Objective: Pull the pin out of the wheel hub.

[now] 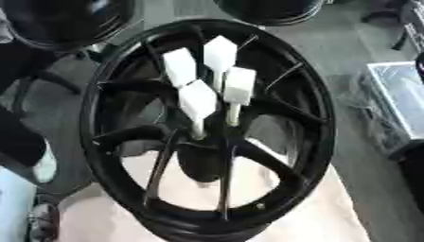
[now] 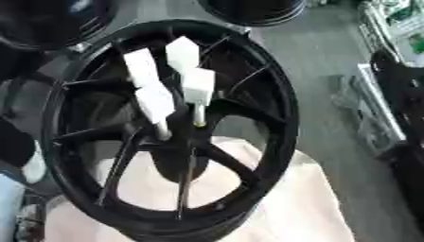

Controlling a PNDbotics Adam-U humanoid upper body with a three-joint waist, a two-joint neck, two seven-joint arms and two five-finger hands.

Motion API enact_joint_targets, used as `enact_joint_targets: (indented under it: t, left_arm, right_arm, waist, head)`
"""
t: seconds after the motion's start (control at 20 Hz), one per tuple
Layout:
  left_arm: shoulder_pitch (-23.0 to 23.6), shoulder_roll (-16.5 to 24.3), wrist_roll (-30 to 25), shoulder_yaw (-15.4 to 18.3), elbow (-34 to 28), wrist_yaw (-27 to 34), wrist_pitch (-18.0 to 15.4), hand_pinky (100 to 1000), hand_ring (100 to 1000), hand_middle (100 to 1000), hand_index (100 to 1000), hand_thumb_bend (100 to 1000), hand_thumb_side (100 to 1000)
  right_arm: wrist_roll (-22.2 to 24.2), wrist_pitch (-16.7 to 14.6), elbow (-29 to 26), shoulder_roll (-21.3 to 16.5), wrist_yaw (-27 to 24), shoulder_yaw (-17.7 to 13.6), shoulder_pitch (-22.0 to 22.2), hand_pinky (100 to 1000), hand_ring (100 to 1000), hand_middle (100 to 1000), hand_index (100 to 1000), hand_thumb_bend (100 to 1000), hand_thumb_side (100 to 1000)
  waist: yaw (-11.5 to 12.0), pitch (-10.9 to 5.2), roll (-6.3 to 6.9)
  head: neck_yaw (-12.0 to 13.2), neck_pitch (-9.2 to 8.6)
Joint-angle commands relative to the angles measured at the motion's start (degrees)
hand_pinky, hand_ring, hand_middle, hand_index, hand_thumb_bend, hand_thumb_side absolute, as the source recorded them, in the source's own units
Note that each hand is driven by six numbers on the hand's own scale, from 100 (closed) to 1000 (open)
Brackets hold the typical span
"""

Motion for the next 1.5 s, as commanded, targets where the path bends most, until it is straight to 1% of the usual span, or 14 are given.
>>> enact_joint_targets:
  t: [0.05,0.45,0.8,1.0,1.1,1.15,1.2,1.35,1.5]
  left_arm:
    - [-0.66,2.67,-0.04,0.89,-1.19,0.04,-0.11,792,811,814,881,263,768]
    - [-0.65,2.90,-0.25,0.70,-1.49,-0.10,0.10,791,810,812,879,260,768]
    - [-1.71,4.29,-1.56,-0.23,-2.21,-1.34,0.80,789,808,807,876,258,752]
    - [-1.63,4.61,-1.91,-0.46,-2.84,-1.52,1.00,789,808,806,875,259,750]
    - [-1.36,4.83,-1.83,-0.40,-2.93,-1.52,1.09,788,807,805,874,259,749]
    - [-1.26,4.97,-1.76,-0.36,-2.89,-1.46,1.14,788,807,805,874,259,750]
    - [-1.18,5.13,-1.69,-0.33,-2.87,-1.38,1.17,788,807,805,874,259,749]
    - [-1.06,5.71,-1.69,-0.44,-3.00,-1.29,1.18,788,807,805,874,258,747]
    - [-0.92,6.26,-1.73,-0.47,-3.25,-1.38,1.25,787,807,806,874,258,746]
  right_arm:
    - [0.29,-0.04,-0.41,-1.20,0.34,-0.26,-1.25,848,797,693,896,522,584]
    - [0.47,0.07,-0.60,-1.23,0.31,-0.19,-1.22,847,794,689,895,523,580]
    - [0.51,0.14,-0.90,-1.25,0.26,-0.11,-1.10,846,792,687,893,524,578]
    - [1.31,0.74,-1.95,-2.11,1.91,0.65,-2.45,844,791,689,894,537,576]
    - [2.79,1.26,-3.57,-3.42,3.66,1.74,-4.26,844,792,696,897,525,613]
    - [3.67,1.41,-4.71,-4.25,4.58,2.76,-5.36,846,794,700,898,516,637]
    - [4.62,1.60,-5.89,-4.92,5.55,4.04,-6.39,847,796,704,898,513,637]
    - [7.44,0.78,-9.48,-6.79,8.40,8.18,-9.54,856,801,716,894,501,577]
    - [10.35,-1.79,-12.75,-7.84,11.13,12.55,-12.57,867,806,725,889,481,518]
  waist:
    - [-0.08,-1.73,0.13]
    - [-0.04,-1.71,0.07]
    - [0.07,-1.73,0.15]
    - [0.06,-1.87,0.01]
    - [0.01,-1.99,-0.14]
    - [0.03,-2.05,-0.25]
    - [0.03,-2.09,-0.33]
    - [0.14,-2.21,-0.56]
    - [0.19,-2.25,-0.77]
  head:
    - [0.14,0.29]
    - [0.47,0.43]
    - [0.97,0.71]
    - [1.30,1.12]
    - [1.18,1.49]
    - [1.07,1.63]
    - [1.01,1.69]
    - [0.76,1.84]
    - [0.52,1.85]
